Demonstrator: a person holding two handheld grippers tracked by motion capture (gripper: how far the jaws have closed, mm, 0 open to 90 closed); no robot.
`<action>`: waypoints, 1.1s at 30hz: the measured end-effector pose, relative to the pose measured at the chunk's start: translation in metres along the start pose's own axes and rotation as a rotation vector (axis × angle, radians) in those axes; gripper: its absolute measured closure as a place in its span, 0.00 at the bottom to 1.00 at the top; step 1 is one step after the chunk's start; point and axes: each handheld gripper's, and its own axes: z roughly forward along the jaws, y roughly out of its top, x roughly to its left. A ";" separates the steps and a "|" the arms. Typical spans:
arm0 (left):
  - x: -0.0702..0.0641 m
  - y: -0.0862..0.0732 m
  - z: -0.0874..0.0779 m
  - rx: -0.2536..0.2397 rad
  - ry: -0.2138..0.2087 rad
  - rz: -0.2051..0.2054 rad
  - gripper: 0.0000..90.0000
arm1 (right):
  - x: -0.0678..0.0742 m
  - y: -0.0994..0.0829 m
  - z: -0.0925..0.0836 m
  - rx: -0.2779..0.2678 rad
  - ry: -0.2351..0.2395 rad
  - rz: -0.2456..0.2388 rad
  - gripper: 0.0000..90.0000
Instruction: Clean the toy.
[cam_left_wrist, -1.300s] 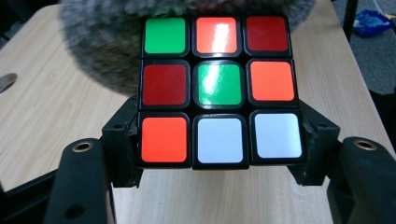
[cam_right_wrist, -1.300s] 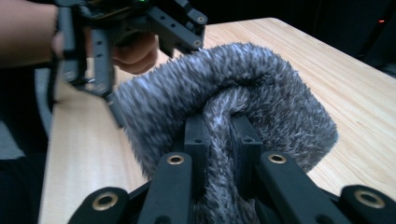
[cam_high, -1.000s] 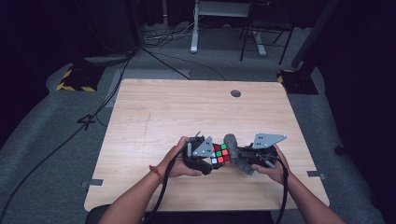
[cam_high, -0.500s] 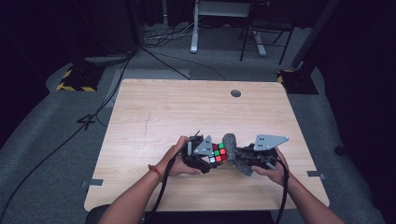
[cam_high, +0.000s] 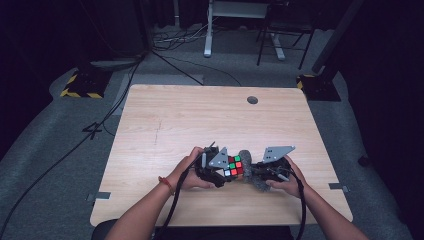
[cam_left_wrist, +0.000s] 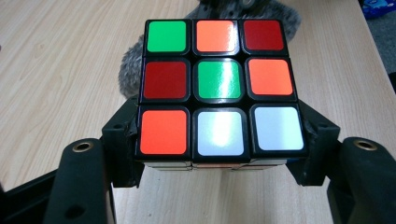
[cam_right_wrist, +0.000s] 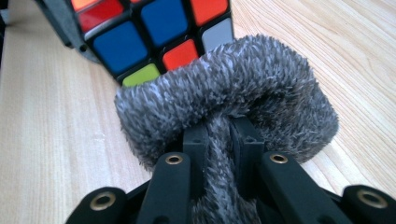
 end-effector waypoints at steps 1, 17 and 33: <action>0.000 -0.001 0.000 0.005 0.005 -0.002 0.38 | 0.001 0.001 -0.002 -0.005 0.005 -0.010 0.88; -0.004 0.002 0.005 0.004 -0.019 0.004 0.38 | 0.004 0.009 -0.013 -0.065 -0.064 -0.013 0.87; 0.005 -0.013 0.016 0.081 -0.024 -0.040 0.37 | -0.016 -0.013 -0.005 0.094 -0.083 -0.009 0.85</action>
